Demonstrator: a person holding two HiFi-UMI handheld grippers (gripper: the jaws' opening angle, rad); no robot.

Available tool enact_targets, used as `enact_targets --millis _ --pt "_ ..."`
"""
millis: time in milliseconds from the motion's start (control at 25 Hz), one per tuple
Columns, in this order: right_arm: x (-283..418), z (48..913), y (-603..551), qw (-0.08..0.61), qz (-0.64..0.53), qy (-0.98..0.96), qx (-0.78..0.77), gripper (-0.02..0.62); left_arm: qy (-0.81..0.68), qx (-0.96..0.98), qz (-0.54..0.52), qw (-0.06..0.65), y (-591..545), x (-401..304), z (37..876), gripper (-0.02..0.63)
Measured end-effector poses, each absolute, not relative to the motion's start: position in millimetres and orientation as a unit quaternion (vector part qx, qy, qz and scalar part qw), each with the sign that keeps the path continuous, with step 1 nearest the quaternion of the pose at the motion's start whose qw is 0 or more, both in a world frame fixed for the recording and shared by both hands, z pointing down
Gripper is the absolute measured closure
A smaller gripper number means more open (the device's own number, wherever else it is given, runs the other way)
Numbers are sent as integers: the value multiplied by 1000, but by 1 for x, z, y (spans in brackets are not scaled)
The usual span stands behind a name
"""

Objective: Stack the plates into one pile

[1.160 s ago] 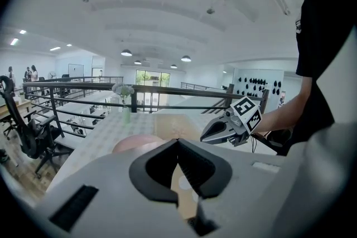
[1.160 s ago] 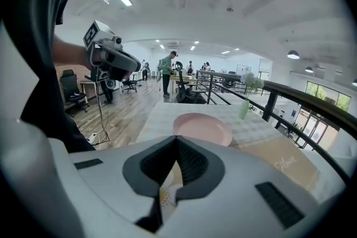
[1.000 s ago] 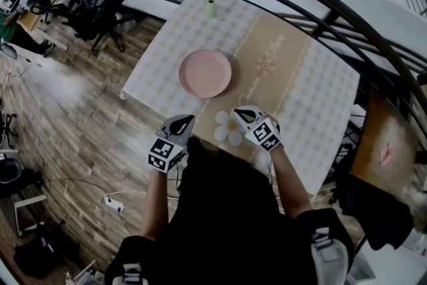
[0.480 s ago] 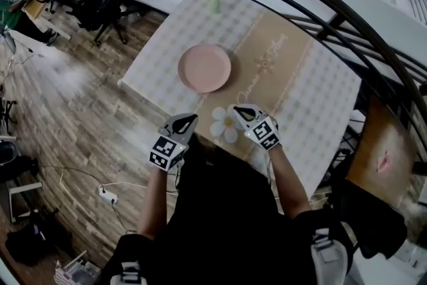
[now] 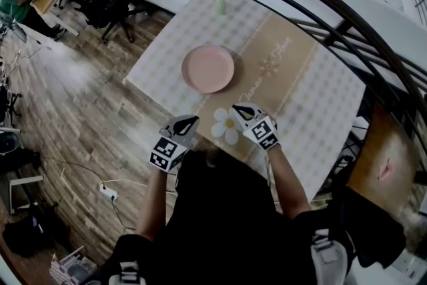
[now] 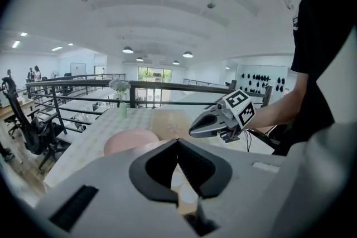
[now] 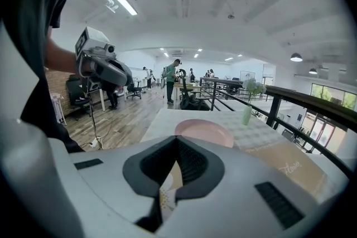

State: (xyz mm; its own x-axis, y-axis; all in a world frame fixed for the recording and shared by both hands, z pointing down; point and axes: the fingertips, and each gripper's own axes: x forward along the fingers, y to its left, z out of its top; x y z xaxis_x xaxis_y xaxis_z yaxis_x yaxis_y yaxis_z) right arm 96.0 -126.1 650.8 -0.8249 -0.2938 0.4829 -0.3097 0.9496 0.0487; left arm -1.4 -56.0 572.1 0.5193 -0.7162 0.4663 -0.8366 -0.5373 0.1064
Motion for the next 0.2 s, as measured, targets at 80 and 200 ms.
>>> enact_targets --millis 80,200 --pt "96 652 -129 249 17 -955 158 600 -452 857 189 160 -57 1 573 606" --pt "96 656 -132 248 24 -955 160 600 -451 857 189 159 -59 2 571 606"
